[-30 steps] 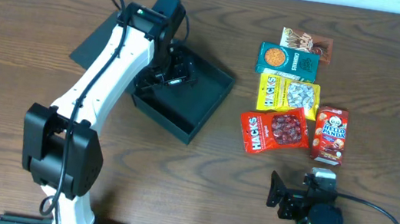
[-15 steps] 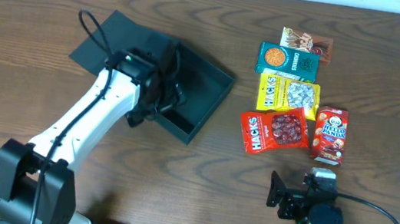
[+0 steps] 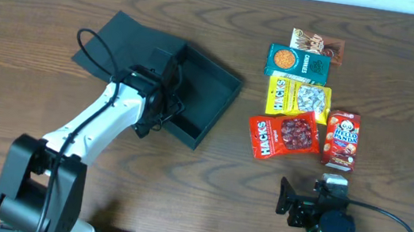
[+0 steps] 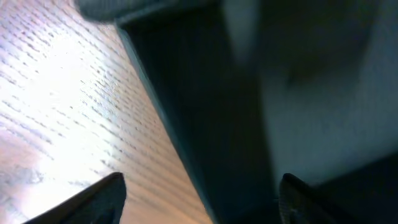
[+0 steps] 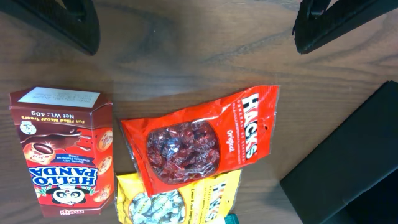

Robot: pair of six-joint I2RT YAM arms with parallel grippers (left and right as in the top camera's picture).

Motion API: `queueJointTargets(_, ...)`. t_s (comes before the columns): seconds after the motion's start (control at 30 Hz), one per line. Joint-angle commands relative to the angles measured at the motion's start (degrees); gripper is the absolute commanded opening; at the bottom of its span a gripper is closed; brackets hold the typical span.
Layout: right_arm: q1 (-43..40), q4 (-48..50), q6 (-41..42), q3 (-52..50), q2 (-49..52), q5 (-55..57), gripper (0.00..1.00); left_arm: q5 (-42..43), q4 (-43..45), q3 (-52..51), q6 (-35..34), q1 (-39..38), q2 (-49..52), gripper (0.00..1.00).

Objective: Pack container
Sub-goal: 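Drag the black box with the left gripper, rotating it toward center, then push the black box straight and pull the left gripper back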

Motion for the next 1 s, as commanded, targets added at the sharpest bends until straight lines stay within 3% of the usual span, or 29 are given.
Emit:
queueJointTargets(0.0,-0.42,-0.04,-0.22,-0.61,-0.35,0.22,0.99,-3.80,0.17,-0.33,1.95,0.24,1.95,0.69)
queueJointTargets(0.2,-0.42,-0.04,-0.22,-0.63,-0.35,0.22,0.99,-8.66,0.31,-0.33,6.25,0.24,2.03,0.55)
queueJointTargets(0.33,-0.42,-0.04,-0.22,-0.63,-0.35,0.22,0.99,-9.46,1.73,-0.33,12.52,0.24,2.03,0.33)
queueJointTargets(0.47,-0.42,-0.04,-0.22,-0.63,-0.35,0.22,0.99,-9.46,3.15,-0.33,18.23,0.24,2.03,0.24)
queueJointTargets(0.57,-0.42,-0.04,-0.22,-0.61,-0.35,0.22,0.99,-9.44,3.61,-0.33,22.40,0.24,2.03,0.13)
queueJointTargets(0.73,-0.42,-0.04,-0.22,-0.61,-0.35,0.20,0.99,-9.46,4.98,-0.33,33.22,0.22,2.03,0.15)
queueJointTargets(0.8,-0.42,-0.04,-0.22,-0.63,-0.35,0.20,0.99,-9.53,5.05,-0.33,38.36,0.24,2.03,0.29)
queueJointTargets(0.87,-0.42,-0.04,-0.22,-0.63,-0.35,0.22,0.99,-10.67,5.01,-0.33,39.47,0.24,2.03,0.34)
queueJointTargets(0.97,-0.42,-0.04,-0.22,-0.63,-0.35,0.20,0.99,-11.87,5.09,-0.33,38.62,0.24,2.03,0.33)
